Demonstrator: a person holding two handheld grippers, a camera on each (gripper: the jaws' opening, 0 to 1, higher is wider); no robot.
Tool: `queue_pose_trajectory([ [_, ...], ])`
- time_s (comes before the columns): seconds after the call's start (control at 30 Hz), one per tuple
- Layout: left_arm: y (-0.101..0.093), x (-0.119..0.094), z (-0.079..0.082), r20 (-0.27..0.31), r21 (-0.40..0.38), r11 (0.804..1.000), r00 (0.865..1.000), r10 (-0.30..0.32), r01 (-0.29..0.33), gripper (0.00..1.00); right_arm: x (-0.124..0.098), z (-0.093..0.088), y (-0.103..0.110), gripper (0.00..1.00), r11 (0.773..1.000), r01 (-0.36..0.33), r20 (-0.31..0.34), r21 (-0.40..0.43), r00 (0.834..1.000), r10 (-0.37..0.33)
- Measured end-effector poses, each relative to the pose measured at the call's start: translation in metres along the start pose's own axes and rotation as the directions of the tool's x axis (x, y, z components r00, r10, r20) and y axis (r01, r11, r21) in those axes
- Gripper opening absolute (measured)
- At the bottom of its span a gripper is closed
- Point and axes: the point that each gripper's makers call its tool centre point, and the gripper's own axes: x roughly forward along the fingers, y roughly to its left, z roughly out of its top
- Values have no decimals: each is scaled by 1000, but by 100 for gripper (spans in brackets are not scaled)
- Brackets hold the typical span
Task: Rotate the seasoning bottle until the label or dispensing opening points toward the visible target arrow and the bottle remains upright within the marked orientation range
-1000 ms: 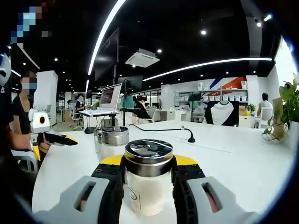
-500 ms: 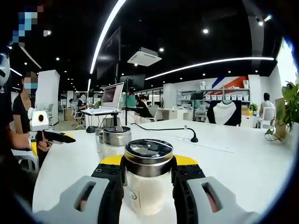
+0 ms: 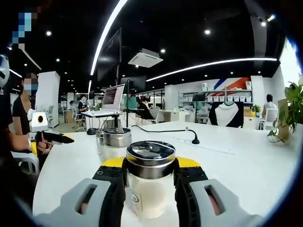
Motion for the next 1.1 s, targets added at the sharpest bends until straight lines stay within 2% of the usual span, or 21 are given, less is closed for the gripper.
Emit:
queue_pose_trajectory([
  [0.17,-2,2,3,4,1,1000,1000,-6,6,98,1,0,1,38,1000,4,-4,-6,1000,-4],
  [0.23,-3,3,3,2,6,1000,1000,-10,10,99,-1,-10,-1,40,999,33,-73,-20,997,-34],
  [0.27,-4,3,4,2,9,1000,1000,-12,12,99,-2,-16,-4,43,996,57,-104,-69,993,-64],
  [0.3,-5,3,4,1,10,1000,1000,-13,13,99,-2,-17,-3,47,994,60,-94,-96,993,-69],
  [0.33,-5,4,4,-1,13,1000,1000,-14,14,99,-3,-17,-1,49,994,69,-75,-84,994,-76],
  [0.43,-5,3,5,1,18,1000,1000,-12,12,99,-13,-15,-1,47,994,100,-38,-32,994,-101],
  [0.57,-5,3,4,-8,22,1000,1000,-11,11,99,-27,-14,2,54,989,148,-30,9,989,-148],
  [0.67,-3,2,2,-14,24,1000,1000,1,0,99,-38,-11,11,55,982,190,-14,23,982,-189],
  [0.73,-2,2,1,-15,20,1000,1000,7,-7,99,-42,-9,19,57,980,198,-10,20,980,-198],
  [0.77,0,3,-1,-21,23,1000,1000,12,-11,99,-46,-7,24,58,975,224,-3,8,975,-224],
  [0.83,2,3,-8,-58,50,999,998,20,-17,96,-50,-5,30,60,971,239,0,2,971,-239],
  [0.87,3,4,-9,-62,49,999,998,27,-24,98,-51,-6,33,61,970,243,0,1,970,-243],
  [1.03,7,1,-8,-40,24,999,999,36,-35,100,-60,-7,52,67,963,269,-8,-16,963,-270],
  [1.1,9,-3,-8,-33,28,999,998,45,-44,100,-65,-6,57,64,962,274,2,-15,962,-274],
])
